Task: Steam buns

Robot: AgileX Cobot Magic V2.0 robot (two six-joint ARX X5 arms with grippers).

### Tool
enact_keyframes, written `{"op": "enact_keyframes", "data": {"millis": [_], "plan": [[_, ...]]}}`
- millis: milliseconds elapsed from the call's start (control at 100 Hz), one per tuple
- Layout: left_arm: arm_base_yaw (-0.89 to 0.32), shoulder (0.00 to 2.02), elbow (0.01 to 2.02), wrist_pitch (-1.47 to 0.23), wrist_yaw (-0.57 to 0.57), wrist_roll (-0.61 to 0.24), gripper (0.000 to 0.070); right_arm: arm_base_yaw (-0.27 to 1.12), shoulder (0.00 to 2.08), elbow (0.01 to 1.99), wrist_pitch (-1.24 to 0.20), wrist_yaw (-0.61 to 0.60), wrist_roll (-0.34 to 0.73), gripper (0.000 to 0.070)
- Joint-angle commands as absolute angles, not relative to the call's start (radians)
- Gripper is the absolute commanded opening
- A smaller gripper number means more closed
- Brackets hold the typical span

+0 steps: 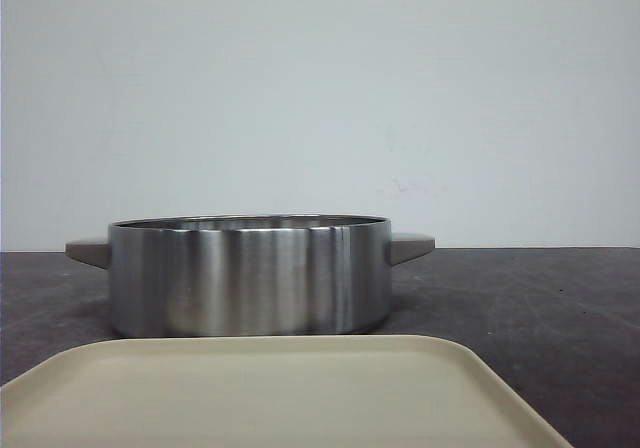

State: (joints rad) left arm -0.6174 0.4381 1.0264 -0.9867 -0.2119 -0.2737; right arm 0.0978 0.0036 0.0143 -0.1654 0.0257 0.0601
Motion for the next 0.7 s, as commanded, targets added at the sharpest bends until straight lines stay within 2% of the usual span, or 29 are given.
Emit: {"op": "enact_keyframes", "data": {"millis": [0,450,610,690], "plan": [[-0.624,0.439,1.041,-0.973,-0.217,-0.274,0.0,0.1,0.004,0.012,-0.158,0.026,0.067,0.0007],[-0.622,0.437,1.041,-0.974,-0.217,-0.272,0.0,0.1,0.004,0.012,-0.158,0.026,0.067,0.0007],[-0.58,0.381,1.034,-0.975,-0.216,-0.275,0.0,0.099,0.004,0.012,-0.158,0.026,0.067,0.0007],[-0.549,0.328,0.995,-0.916,-0.206,-0.274,0.0,0.1,0.004,0.012,-0.158,0.026,0.067,0.0007]]}}
